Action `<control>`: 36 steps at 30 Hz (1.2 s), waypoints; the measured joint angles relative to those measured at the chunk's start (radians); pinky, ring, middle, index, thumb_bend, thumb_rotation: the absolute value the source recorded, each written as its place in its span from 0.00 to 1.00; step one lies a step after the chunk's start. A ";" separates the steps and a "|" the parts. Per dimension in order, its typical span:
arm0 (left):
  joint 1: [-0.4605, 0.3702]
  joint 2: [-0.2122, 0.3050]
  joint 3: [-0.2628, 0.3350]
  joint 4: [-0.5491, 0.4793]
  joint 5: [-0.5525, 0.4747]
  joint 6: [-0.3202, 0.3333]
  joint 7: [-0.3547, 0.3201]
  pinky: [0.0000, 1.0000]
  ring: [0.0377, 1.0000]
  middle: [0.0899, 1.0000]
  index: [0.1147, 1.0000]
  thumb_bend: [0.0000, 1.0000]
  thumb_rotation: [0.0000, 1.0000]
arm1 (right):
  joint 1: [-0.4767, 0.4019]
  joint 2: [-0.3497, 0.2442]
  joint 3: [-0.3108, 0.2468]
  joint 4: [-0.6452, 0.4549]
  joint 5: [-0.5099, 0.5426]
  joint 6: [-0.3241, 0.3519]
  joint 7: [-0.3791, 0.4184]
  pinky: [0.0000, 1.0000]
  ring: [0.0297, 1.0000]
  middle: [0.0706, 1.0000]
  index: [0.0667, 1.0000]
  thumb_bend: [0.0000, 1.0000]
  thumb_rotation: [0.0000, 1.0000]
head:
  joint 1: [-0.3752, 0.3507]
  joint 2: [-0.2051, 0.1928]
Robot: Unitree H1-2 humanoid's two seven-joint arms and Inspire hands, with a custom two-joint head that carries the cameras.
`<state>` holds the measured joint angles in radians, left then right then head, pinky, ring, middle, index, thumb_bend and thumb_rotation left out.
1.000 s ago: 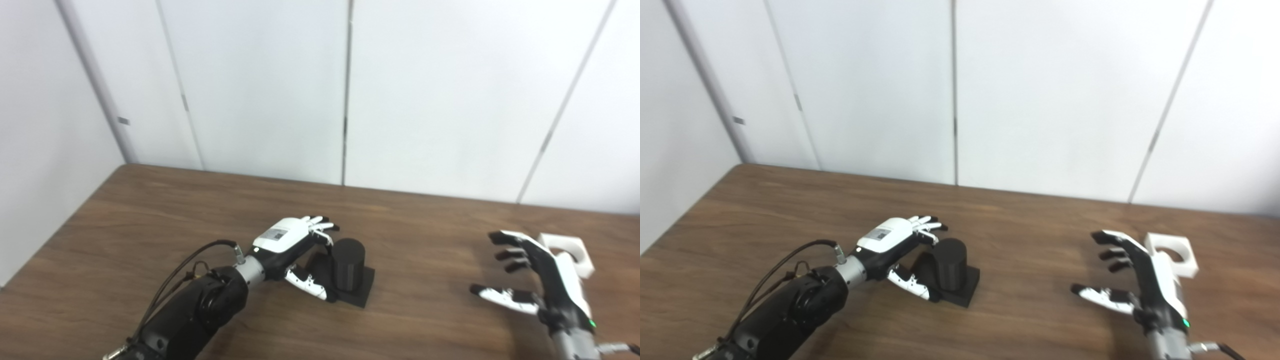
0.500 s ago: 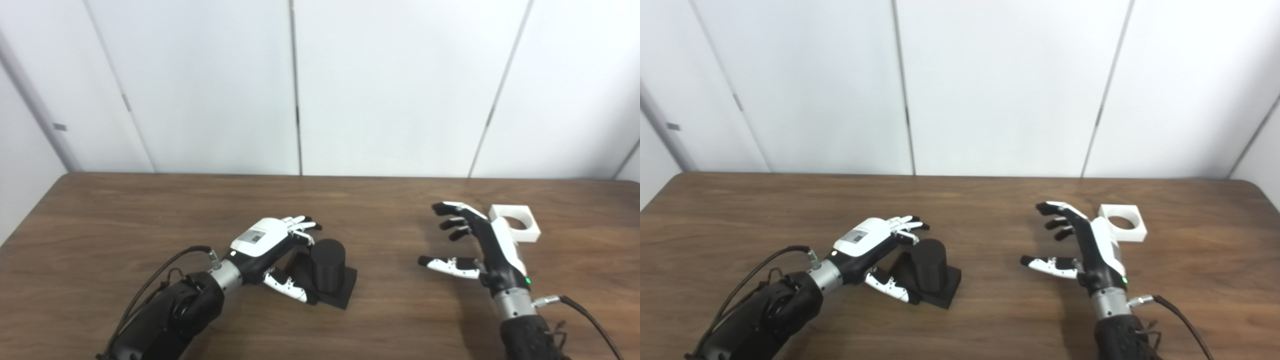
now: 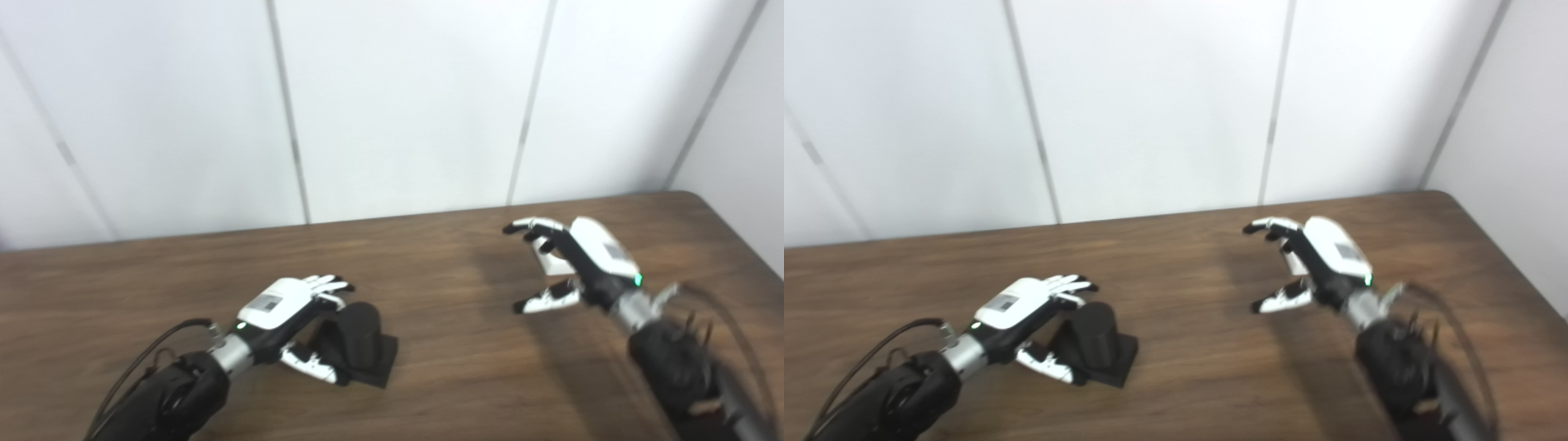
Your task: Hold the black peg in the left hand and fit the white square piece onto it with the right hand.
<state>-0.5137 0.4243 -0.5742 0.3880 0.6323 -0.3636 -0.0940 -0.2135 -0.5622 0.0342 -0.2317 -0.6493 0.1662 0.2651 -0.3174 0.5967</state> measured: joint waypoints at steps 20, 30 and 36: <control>0.002 0.027 -0.019 0.024 0.003 -0.045 0.039 0.86 0.90 0.85 0.56 0.93 0.02 | -0.307 -0.214 0.169 0.180 -0.302 0.150 0.433 0.88 0.96 0.96 0.87 0.98 0.19 | -0.206 -0.100; 0.016 0.030 -0.012 0.019 -0.012 -0.046 0.040 0.86 0.90 0.85 0.56 0.94 0.02 | -0.364 -0.169 0.225 0.349 -0.324 0.139 0.397 0.86 0.93 0.94 0.88 0.98 0.19 | -0.186 -0.087; 0.025 0.036 -0.012 -0.005 -0.012 -0.045 0.031 0.85 0.90 0.85 0.55 0.94 0.02 | -0.380 -0.132 0.249 0.419 -0.322 0.133 0.325 0.86 0.91 0.93 0.86 0.96 0.16 | -0.178 -0.081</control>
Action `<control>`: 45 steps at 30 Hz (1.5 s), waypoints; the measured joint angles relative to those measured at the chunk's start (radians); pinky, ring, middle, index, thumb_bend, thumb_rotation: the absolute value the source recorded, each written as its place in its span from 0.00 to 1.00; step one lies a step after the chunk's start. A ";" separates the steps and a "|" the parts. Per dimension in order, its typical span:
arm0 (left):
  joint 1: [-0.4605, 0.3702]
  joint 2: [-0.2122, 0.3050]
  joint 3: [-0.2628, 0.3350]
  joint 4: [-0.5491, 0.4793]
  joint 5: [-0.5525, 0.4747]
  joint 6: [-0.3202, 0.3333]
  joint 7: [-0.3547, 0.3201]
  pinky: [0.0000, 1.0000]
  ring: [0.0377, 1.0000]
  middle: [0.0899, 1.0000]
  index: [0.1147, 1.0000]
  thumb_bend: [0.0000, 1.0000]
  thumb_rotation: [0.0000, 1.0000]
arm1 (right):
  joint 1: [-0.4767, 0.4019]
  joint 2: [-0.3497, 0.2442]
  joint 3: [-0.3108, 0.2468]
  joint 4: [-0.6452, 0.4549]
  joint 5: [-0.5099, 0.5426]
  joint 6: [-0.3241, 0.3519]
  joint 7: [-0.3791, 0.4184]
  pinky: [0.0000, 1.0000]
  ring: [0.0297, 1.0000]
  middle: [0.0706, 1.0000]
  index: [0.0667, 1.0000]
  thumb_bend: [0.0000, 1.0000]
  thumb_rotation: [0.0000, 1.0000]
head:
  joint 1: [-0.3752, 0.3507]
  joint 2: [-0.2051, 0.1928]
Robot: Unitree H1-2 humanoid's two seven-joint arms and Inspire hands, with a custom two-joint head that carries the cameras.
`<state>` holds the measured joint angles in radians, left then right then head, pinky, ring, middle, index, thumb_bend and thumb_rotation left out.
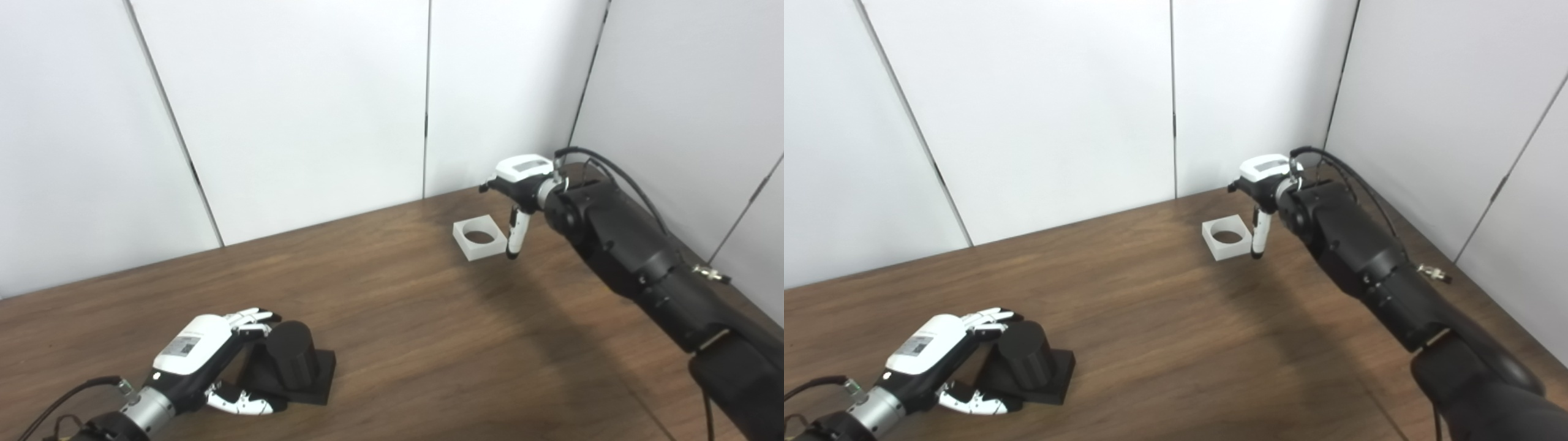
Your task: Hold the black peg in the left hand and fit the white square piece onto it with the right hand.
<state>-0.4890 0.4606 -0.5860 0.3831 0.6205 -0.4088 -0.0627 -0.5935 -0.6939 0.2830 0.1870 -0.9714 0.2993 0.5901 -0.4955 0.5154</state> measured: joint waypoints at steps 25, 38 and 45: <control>0.020 0.007 0.014 -0.042 -0.003 0.030 -0.031 0.85 0.90 0.86 0.56 0.94 0.03 | -0.074 0.085 0.087 0.211 0.019 -0.037 -0.116 0.79 0.88 0.89 0.80 0.91 0.17 | 0.021 0.025; 0.024 0.011 0.018 -0.055 -0.006 0.035 -0.042 0.85 0.90 0.86 0.56 0.94 0.02 | -0.140 0.082 0.176 0.283 -0.025 0.012 -0.065 0.71 0.84 0.86 0.68 0.87 0.28 | 0.018 0.040; 0.025 0.011 0.022 -0.061 -0.008 0.037 -0.052 0.85 0.90 0.86 0.56 0.94 0.02 | -0.139 0.069 0.184 0.262 -0.039 0.031 -0.030 0.72 0.85 0.83 0.62 0.83 0.28 | 0.020 0.041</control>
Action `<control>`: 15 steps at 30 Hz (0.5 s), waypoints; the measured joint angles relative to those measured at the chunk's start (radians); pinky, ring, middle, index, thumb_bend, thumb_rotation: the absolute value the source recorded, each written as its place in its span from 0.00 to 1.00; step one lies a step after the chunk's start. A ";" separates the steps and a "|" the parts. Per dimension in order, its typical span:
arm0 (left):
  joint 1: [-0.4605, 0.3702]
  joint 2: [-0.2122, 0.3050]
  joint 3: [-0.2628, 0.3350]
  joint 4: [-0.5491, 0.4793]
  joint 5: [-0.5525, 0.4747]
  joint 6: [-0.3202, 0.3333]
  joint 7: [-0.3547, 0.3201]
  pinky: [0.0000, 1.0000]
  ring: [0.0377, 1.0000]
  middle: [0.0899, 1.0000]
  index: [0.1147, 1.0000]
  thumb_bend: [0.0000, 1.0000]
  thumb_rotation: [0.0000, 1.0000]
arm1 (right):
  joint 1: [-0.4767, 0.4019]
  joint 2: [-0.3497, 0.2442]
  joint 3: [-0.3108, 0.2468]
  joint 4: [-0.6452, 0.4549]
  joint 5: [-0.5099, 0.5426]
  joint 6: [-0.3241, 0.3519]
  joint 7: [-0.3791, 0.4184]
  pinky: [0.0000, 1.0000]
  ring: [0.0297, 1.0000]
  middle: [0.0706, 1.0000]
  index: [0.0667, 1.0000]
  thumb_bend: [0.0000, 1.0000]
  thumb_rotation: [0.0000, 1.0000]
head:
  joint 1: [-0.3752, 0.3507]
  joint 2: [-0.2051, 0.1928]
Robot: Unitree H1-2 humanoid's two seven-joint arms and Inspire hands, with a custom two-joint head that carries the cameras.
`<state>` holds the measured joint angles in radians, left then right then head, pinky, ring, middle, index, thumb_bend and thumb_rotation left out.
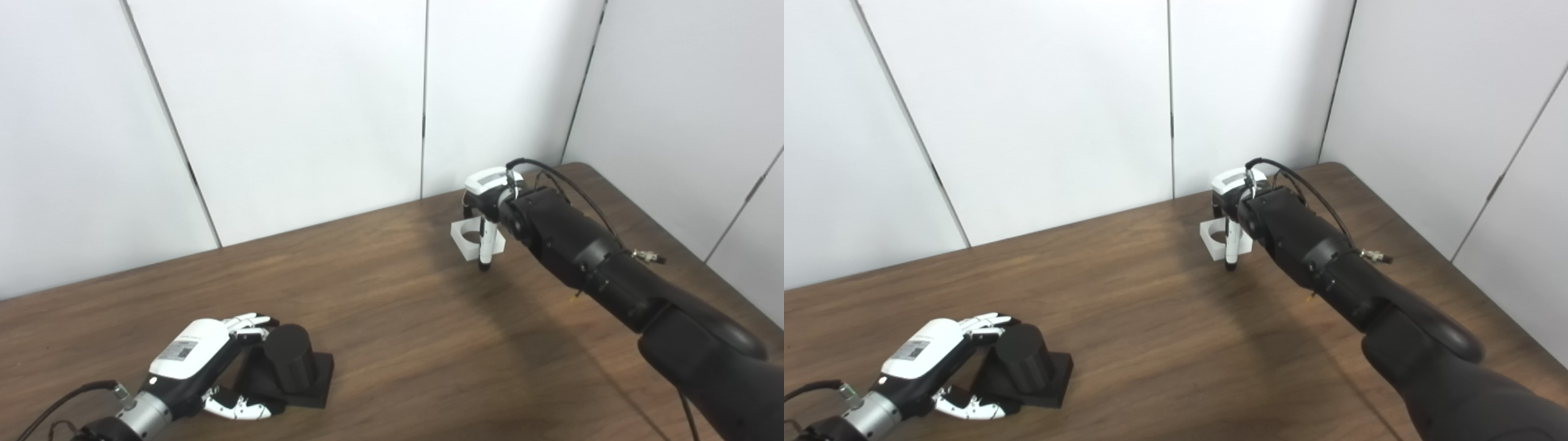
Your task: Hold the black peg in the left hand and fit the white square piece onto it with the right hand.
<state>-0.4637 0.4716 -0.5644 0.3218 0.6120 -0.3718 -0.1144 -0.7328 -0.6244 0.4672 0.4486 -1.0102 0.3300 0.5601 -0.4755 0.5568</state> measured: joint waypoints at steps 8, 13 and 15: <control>0.004 0.000 0.002 -0.004 -0.004 0.000 -0.002 0.84 0.90 0.86 0.55 0.94 0.03 | 0.008 -0.013 0.001 -0.022 -0.003 0.044 0.032 0.67 0.81 0.76 0.58 0.78 0.20 | 0.012 0.009; 0.006 0.001 0.004 -0.005 -0.004 0.001 -0.002 0.85 0.90 0.86 0.55 0.94 0.03 | 0.016 -0.020 0.003 -0.043 -0.002 0.044 0.035 0.79 0.85 0.79 0.59 0.78 0.20 | 0.020 0.017; 0.006 0.001 0.005 -0.005 -0.004 0.001 -0.002 0.85 0.90 0.86 0.55 0.94 0.04 | 0.019 -0.020 -0.002 -0.047 0.006 0.040 0.032 0.81 0.85 0.78 0.60 0.78 0.18 | 0.020 0.017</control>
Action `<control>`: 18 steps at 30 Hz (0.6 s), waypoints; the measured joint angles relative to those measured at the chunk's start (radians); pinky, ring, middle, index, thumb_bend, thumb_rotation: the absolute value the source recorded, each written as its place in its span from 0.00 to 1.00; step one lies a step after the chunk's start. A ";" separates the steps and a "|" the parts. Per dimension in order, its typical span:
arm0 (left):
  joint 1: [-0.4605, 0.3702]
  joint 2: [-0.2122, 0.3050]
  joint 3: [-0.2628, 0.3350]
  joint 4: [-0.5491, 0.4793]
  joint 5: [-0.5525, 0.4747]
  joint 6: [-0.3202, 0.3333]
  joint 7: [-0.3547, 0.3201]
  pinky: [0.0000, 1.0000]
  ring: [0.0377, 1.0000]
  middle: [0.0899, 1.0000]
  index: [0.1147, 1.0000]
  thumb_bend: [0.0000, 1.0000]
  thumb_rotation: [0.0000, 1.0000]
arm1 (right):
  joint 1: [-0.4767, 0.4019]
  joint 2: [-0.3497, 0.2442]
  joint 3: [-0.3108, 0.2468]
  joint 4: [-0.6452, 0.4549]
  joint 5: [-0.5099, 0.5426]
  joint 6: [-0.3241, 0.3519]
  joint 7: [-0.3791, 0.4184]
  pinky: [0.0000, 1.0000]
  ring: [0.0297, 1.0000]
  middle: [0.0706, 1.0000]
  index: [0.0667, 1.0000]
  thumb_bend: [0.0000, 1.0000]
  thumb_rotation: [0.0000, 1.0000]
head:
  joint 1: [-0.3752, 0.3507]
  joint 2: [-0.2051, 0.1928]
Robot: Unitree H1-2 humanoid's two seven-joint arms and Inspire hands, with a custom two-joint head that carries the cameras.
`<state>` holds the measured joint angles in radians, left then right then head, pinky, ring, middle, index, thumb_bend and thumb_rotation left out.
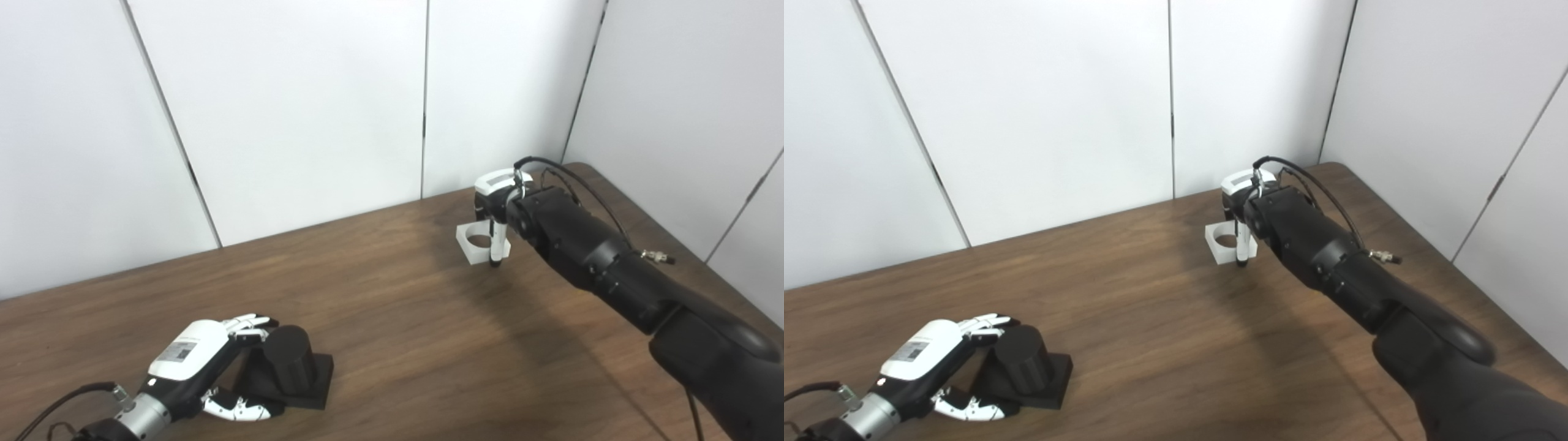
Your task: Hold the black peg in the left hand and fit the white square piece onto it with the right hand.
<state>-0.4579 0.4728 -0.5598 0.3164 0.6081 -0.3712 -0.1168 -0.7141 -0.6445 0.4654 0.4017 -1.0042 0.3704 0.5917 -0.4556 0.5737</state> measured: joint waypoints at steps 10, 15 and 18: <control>0.000 0.001 0.000 0.000 0.000 0.000 0.000 0.85 0.91 0.87 0.55 0.93 0.07 | 0.054 -0.018 -0.071 -0.015 0.115 -0.137 -0.103 0.83 0.85 0.76 0.44 0.52 0.14 | 0.035 0.017; 0.000 0.001 0.000 0.000 0.000 0.000 0.000 0.87 0.91 0.88 0.55 0.92 0.09 | 0.072 -0.019 -0.100 -0.066 0.165 -0.150 -0.111 0.81 0.86 0.75 0.44 0.52 0.13 | 0.069 0.031; -0.002 -0.001 -0.002 0.003 0.000 0.000 0.000 0.88 0.92 0.88 0.55 0.92 0.10 | 0.071 -0.019 -0.113 -0.100 0.186 -0.163 -0.112 0.79 0.85 0.75 0.44 0.52 0.13 | 0.104 0.040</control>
<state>-0.4604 0.4722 -0.5618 0.3197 0.6085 -0.3713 -0.1167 -0.6427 -0.6637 0.3522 0.3016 -0.8178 0.2070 0.4794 -0.3514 0.6135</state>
